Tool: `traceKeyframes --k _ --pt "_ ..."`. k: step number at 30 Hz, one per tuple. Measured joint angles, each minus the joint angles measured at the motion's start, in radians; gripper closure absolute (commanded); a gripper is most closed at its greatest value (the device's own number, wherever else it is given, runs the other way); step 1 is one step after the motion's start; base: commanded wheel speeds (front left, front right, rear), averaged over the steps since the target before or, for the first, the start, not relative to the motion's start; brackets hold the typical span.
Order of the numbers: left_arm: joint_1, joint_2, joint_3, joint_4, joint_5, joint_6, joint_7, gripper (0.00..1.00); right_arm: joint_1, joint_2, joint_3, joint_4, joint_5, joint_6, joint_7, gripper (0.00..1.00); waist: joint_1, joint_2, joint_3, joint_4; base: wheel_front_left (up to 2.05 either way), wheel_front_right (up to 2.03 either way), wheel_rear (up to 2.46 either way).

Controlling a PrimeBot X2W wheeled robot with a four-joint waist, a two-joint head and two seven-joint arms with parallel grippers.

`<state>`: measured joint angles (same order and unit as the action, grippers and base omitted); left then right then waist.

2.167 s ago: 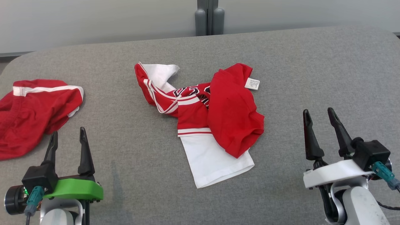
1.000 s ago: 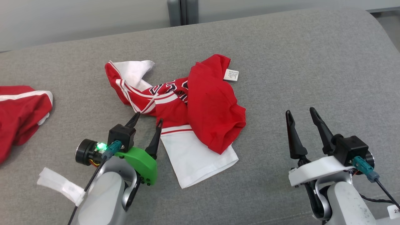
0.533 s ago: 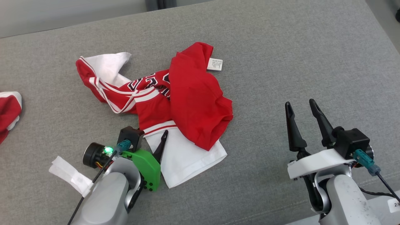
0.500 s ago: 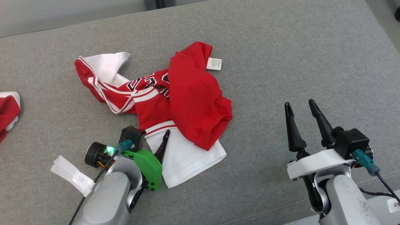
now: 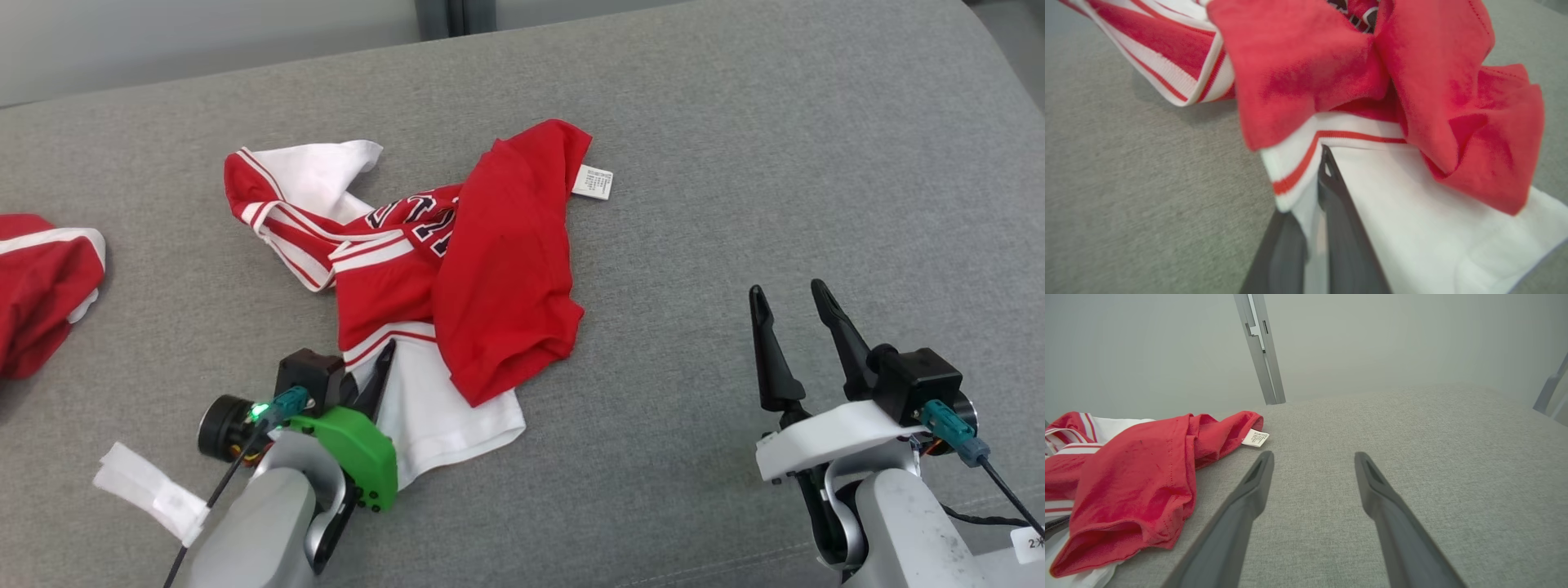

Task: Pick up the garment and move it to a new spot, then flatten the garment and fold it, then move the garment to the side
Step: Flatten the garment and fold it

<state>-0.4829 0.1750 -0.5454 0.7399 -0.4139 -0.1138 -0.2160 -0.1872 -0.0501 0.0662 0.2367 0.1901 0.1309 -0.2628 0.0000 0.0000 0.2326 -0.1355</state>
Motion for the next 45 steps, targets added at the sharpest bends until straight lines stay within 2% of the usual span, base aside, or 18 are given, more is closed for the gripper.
traceKeyframes --k 5,10,13,14,15,19,23,27,32,36,45 --pt "0.062 0.053 0.039 -0.043 -0.022 0.031 -0.01 1.0 0.014 0.0 -0.014 0.018 -0.008 0.0 0.0 0.0 0.0 0.0 -0.02 0.04 0.0 0.0 0.0" --pt "0.137 0.131 0.094 -0.119 -0.052 0.08 -0.005 1.0 0.018 0.001 -0.018 0.033 -0.011 0.0 0.0 0.0 0.0 0.0 -0.041 0.078 0.0 0.0 0.0" --pt "0.17 0.143 0.111 -0.157 -0.078 0.094 0.012 1.0 0.02 0.0 -0.021 0.042 -0.012 0.0 0.0 0.0 0.0 0.0 -0.05 0.094 0.0 0.0 0.0" --pt "0.182 0.146 0.114 -0.174 -0.078 0.102 0.009 0.11 0.02 0.0 -0.018 0.047 -0.012 0.0 0.0 0.0 0.0 0.0 -0.055 0.1 0.0 0.0 0.0" --pt "0.187 0.146 0.115 -0.185 -0.078 0.105 0.006 0.0 0.02 0.001 -0.016 0.049 -0.012 0.0 0.0 0.0 0.0 0.0 -0.058 0.103 0.0 0.0 0.0" --pt "0.207 0.141 0.122 -0.233 -0.065 0.133 -0.025 0.0 0.021 0.001 -0.014 0.057 -0.009 0.0 0.0 0.0 0.0 0.0 -0.074 0.112 0.0 0.0 0.0" --pt "0.245 0.127 0.17 -0.305 -0.05 0.172 -0.043 0.0 0.029 0.001 -0.019 0.062 -0.008 0.0 0.0 0.0 0.0 0.0 -0.091 0.119 0.0 0.0 0.0" --pt "0.3 0.121 0.274 -0.454 0.014 0.201 -0.046 0.0 0.039 0.001 -0.026 0.061 -0.009 0.0 0.0 0.0 0.0 0.0 -0.101 0.131 0.0 0.0 0.0" --pt "0.381 0.078 0.42 -0.611 0.114 0.216 -0.047 0.0 0.04 0.001 -0.029 0.059 -0.01 0.0 0.0 0.0 0.0 0.0 -0.107 0.144 0.0 0.0 0.0" --pt "0.438 0.041 0.508 -0.668 0.189 0.211 -0.047 0.0 0.044 0.001 -0.027 0.059 -0.01 0.0 0.0 0.0 0.0 0.0 -0.113 0.149 0.0 0.0 0.0" --pt "0.472 -0.024 0.615 -0.655 0.26 0.146 -0.047 0.0 0.056 0.001 -0.023 0.082 -0.01 0.0 0.0 0.0 0.0 0.0 -0.114 0.162 0.0 0.0 0.0"
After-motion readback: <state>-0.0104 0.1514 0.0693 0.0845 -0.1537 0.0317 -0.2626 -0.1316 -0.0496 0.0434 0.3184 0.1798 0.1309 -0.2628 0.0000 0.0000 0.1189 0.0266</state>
